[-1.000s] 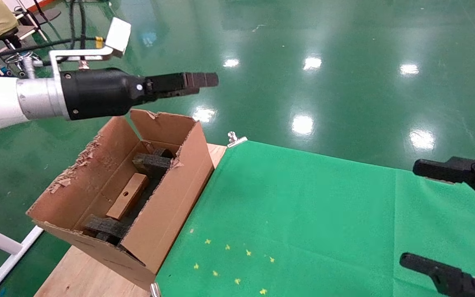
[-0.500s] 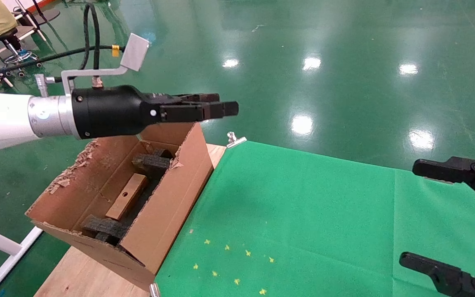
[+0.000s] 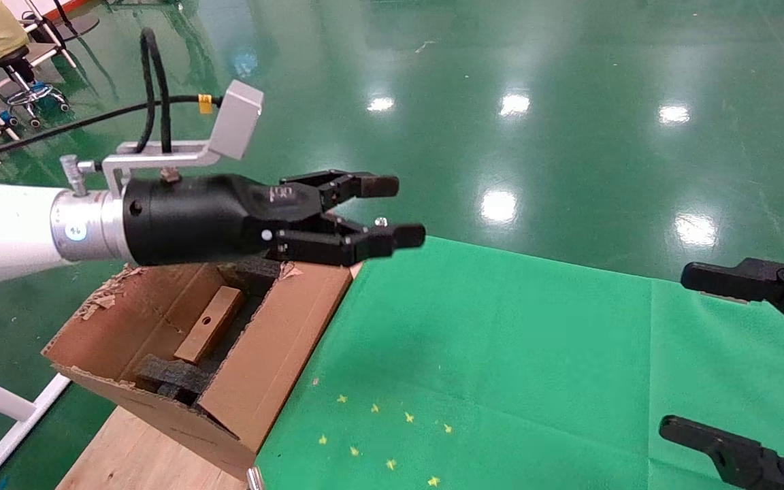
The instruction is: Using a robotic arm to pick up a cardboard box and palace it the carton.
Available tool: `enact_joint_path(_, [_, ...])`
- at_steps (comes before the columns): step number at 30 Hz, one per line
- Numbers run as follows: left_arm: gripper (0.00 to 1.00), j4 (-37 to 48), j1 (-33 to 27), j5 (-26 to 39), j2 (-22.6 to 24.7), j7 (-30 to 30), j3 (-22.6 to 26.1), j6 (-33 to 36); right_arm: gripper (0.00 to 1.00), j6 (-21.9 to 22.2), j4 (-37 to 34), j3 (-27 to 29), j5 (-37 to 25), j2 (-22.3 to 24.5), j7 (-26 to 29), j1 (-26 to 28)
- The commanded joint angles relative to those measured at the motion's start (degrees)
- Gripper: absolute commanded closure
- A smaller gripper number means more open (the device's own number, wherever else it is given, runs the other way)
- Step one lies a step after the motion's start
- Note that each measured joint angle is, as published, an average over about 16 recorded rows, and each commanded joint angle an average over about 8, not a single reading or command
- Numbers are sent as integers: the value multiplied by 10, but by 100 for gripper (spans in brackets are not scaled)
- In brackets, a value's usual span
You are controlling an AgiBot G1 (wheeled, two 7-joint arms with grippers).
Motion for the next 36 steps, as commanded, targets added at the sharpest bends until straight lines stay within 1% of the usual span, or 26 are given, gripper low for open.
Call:
enact_joint_path(1, [0, -14, 13, -5, 0, 12, -10, 4, 0, 0, 0, 0, 0, 0, 0, 0])
enact_joint_path(25, [0, -174, 157, -63, -4, 153, -129, 47, 0, 0, 0, 0, 0, 0, 0, 0])
enact_joint_path(31, [0, -191, 173, -70, -4, 164, -142, 52, 0, 0, 0, 0, 0, 0, 0, 0])
enact_joint_path(36, [0, -188, 170, -69, -4, 161, -139, 52, 0, 0, 0, 0, 0, 0, 0, 0])
